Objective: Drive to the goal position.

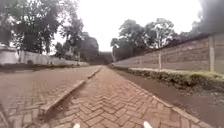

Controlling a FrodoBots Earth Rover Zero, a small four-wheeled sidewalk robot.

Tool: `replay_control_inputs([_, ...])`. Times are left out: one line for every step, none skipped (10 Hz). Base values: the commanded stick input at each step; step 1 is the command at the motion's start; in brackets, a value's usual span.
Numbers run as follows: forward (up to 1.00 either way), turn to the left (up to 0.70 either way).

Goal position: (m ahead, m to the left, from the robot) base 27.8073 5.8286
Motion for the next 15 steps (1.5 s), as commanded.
replay_control_inputs([0.70,0.10])
replay_control_inputs([0.70,0.18])
replay_control_inputs([0.70,0.02])
replay_control_inputs([0.70,0.04])
replay_control_inputs([0.70,0.03])
replay_control_inputs([0.70,0.01])
replay_control_inputs([0.50,0.01])
replay_control_inputs([0.50,0.05])
replay_control_inputs([0.50,0.09])
replay_control_inputs([0.50,0.13])
replay_control_inputs([0.50,0.03])
replay_control_inputs([0.50,0.00])
replay_control_inputs([0.50,0.00])
replay_control_inputs([0.50,0.00])
replay_control_inputs([0.50,0.00])
